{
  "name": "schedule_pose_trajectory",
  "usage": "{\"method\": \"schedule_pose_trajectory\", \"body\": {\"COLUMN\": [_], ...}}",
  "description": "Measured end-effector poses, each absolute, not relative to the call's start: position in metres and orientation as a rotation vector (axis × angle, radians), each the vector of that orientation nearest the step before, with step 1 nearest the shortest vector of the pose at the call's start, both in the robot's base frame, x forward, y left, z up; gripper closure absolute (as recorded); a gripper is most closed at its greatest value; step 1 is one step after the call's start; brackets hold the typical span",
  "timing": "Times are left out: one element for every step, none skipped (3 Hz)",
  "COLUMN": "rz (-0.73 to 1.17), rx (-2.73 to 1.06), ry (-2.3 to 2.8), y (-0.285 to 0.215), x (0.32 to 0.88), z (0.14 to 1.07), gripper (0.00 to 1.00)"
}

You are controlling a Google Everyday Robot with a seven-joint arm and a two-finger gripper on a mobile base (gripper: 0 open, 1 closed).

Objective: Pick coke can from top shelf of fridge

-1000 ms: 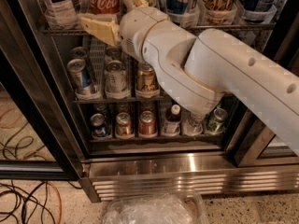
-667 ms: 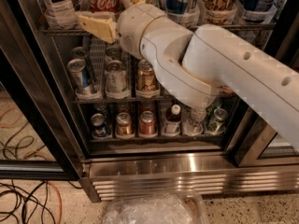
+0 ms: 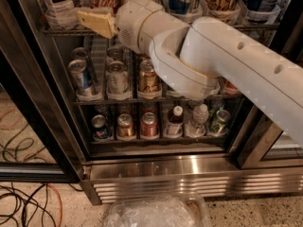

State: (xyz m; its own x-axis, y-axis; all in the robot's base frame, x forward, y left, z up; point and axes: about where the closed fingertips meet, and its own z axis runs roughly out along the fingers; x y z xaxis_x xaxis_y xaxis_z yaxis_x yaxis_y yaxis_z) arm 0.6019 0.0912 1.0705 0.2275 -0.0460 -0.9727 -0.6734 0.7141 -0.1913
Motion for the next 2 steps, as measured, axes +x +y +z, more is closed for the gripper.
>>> {"method": "schedule_pose_trajectory", "body": {"rz": [0.483, 0.478], "rx": [-0.682, -0.669], "ry": [1.291, 1.307], "y": [0.094, 0.104], "x": [0.611, 0.636], "z": [1.070, 1.071], "gripper": [0.29, 0.30]}}
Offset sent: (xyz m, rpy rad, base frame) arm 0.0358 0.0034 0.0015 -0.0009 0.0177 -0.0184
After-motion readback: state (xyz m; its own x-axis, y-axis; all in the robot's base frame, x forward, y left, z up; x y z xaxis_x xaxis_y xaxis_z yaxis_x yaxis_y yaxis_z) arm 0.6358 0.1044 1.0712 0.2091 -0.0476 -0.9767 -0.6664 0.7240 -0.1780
